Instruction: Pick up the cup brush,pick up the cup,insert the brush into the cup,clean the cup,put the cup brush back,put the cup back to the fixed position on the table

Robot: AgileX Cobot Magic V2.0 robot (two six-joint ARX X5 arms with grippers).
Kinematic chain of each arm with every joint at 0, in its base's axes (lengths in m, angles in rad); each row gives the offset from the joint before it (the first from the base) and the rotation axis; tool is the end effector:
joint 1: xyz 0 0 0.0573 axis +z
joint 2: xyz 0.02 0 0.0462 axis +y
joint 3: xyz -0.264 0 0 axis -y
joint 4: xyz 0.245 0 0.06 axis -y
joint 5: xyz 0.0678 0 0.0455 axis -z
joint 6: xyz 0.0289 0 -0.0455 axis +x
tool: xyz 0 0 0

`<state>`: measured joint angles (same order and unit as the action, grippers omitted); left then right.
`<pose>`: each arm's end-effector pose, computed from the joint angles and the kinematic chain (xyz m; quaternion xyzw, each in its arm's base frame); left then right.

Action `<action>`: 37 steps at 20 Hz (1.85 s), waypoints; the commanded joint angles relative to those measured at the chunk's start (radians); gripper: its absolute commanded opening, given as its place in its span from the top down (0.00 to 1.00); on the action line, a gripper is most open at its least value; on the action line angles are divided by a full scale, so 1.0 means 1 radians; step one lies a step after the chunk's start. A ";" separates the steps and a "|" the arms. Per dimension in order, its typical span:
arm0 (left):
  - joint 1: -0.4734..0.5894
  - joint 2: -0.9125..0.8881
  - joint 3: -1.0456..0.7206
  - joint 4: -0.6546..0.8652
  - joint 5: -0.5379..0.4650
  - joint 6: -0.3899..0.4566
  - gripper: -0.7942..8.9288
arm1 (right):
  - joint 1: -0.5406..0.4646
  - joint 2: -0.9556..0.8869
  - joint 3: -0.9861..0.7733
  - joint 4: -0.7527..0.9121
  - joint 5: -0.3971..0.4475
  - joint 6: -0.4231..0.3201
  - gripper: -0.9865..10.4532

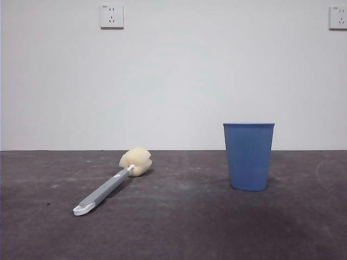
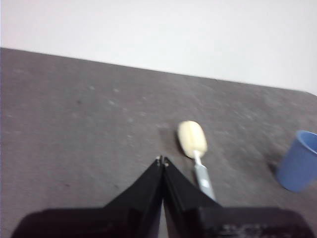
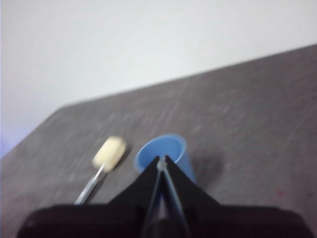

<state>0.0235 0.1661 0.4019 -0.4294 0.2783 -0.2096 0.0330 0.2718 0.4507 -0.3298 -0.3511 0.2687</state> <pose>0.0778 -0.0061 0.2443 -0.1177 0.1083 -0.1158 0.9803 0.0896 0.0129 0.2627 0.1429 0.0993 0.1786 0.9684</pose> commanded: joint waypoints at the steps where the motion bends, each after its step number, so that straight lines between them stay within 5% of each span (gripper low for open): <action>1: 0.002 0.061 0.068 -0.061 0.060 0.050 0.92 | 0.002 0.075 0.092 -0.110 -0.072 -0.098 0.92; 8: 0.002 0.219 0.229 -0.267 0.251 0.201 0.92 | 0.011 0.270 0.314 -0.469 -0.197 -0.316 0.92; 15: -0.007 0.320 0.334 -0.443 0.360 0.317 0.93 | 0.046 0.379 0.421 -0.696 -0.200 -0.419 0.92; 20: -0.011 0.338 0.352 -0.462 0.349 0.326 0.91 | 0.049 0.391 0.422 -0.700 -0.199 -0.419 0.88; 21: -0.011 0.338 0.352 -0.463 0.341 0.321 0.83 | 0.049 0.391 0.422 -0.697 -0.199 -0.417 0.79; 23: -0.011 0.338 0.352 -0.463 0.293 0.309 0.46 | 0.049 0.391 0.422 -0.697 -0.196 -0.412 0.48; 24: -0.011 0.338 0.352 -0.463 0.283 0.307 0.36 | 0.049 0.391 0.422 -0.696 -0.196 -0.396 0.38; 32: -0.019 0.424 0.352 -0.458 0.265 0.281 0.36 | 0.049 0.396 0.422 -0.696 -0.197 -0.380 0.37; 37: -0.140 0.557 0.353 -0.378 0.152 0.222 0.36 | 0.049 0.396 0.422 -0.696 -0.197 -0.371 0.37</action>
<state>-0.1089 0.7189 0.7532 -0.8143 0.4324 0.0349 0.0795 0.6682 0.8696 -1.0313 -0.5472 -0.1097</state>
